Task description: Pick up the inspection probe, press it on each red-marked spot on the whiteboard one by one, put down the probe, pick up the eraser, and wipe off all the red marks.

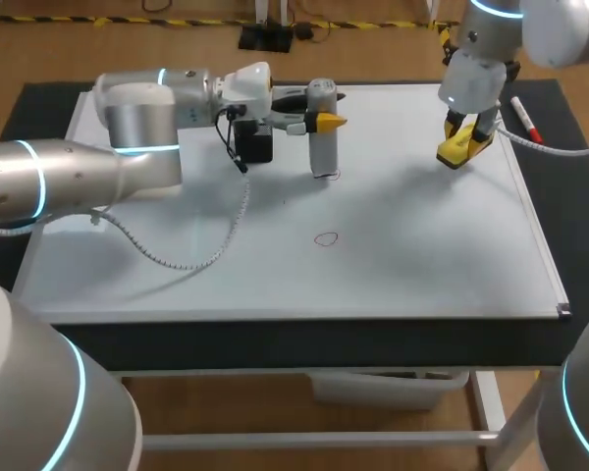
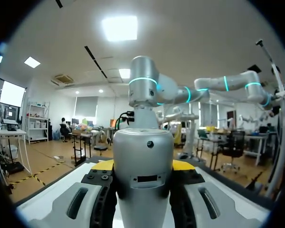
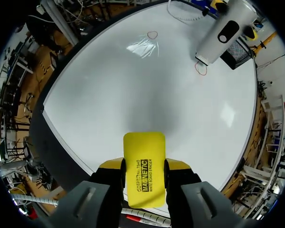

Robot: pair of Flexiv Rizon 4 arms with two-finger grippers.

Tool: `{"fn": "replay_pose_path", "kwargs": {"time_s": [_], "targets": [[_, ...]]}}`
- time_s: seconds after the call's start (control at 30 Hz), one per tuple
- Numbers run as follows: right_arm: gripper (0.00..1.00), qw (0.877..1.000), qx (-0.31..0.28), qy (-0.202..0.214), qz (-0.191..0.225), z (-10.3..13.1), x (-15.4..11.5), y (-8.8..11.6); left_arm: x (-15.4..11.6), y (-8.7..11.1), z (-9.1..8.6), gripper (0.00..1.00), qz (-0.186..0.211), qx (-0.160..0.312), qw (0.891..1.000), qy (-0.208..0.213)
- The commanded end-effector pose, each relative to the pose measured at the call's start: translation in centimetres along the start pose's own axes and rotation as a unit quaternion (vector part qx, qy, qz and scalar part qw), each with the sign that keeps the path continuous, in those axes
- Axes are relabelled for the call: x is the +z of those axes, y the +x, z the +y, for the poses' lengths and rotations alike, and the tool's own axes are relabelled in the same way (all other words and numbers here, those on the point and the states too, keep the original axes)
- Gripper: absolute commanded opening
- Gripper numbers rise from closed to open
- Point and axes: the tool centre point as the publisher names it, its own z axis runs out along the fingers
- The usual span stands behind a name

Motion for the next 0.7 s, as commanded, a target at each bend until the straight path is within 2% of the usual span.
{"fn": "replay_pose_path", "kwargs": {"time_s": [0.03,0.7], "targets": [[0.00,1.000,-0.001,0.000,0.002,-0.1,-0.1,-0.1,0.5,-1.1,0.5,0.00,0.009,0.000,1.000,0.003],[0.00,1.000,-0.001,0.000,0.002,-0.1,-0.1,-0.1,1.0,-1.3,1.6,0.00,0.018,0.004,1.000,-0.009]]}}
